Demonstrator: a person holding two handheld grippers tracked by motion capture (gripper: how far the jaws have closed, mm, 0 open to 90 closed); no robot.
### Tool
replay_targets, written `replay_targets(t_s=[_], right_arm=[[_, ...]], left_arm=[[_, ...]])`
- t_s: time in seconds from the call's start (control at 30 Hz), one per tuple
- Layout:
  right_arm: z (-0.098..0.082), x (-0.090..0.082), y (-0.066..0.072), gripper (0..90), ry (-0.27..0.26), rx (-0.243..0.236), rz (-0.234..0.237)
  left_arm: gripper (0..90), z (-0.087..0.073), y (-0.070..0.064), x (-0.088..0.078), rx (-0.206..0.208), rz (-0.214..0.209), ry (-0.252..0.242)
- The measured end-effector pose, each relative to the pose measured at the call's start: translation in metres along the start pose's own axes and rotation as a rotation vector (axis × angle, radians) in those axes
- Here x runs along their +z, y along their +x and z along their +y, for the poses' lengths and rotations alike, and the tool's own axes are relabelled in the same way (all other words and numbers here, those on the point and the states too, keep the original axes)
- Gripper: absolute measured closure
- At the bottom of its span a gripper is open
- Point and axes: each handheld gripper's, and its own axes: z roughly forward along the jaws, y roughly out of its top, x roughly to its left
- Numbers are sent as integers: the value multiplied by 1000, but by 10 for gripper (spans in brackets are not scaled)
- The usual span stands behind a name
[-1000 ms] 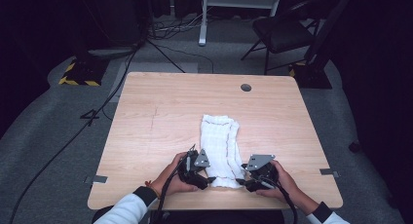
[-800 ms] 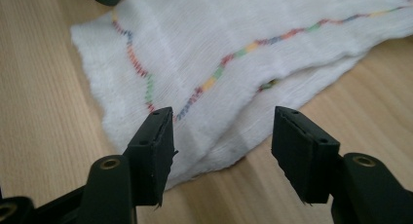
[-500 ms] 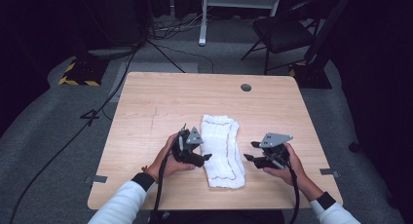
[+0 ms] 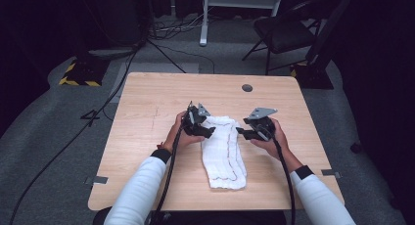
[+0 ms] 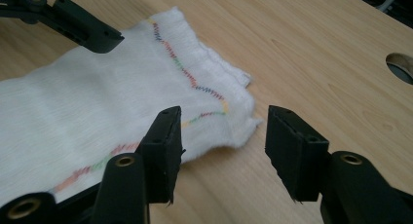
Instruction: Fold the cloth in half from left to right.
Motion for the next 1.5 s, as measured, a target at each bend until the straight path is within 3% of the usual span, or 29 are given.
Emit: replay_targets(t_s=[0.3,0.53,0.7,0.77,0.8,0.9,0.97,1.07,1.23,1.33,1.5], right_arm=[[14,47,-10,476,49,65,28],[15,72,-23,414,99,108,38],[19,80,-28,389,103,101,45],[19,82,-31,440,104,113,73],[19,84,-35,464,105,129,119],[22,85,-38,489,123,122,155],[23,86,-38,557,122,119,165],[25,85,-36,643,132,116,178],[26,84,-30,785,143,121,185],[28,82,-26,813,147,97,151],[27,79,-26,827,130,88,116]], left_arm=[[293,-1,21,23,-75,21,24],[274,-4,30,31,-102,-8,44],[264,-8,31,34,-123,-32,31],[264,-8,31,34,-117,-31,32],[264,-8,31,34,-114,-32,34],[267,-7,32,34,-100,-39,43],[316,-7,31,33,-88,-64,38],[465,-6,31,32,-73,-106,38],[690,-3,30,32,-75,-131,47],[743,-1,31,34,-79,-132,41],[799,6,30,36,-54,-93,25]])
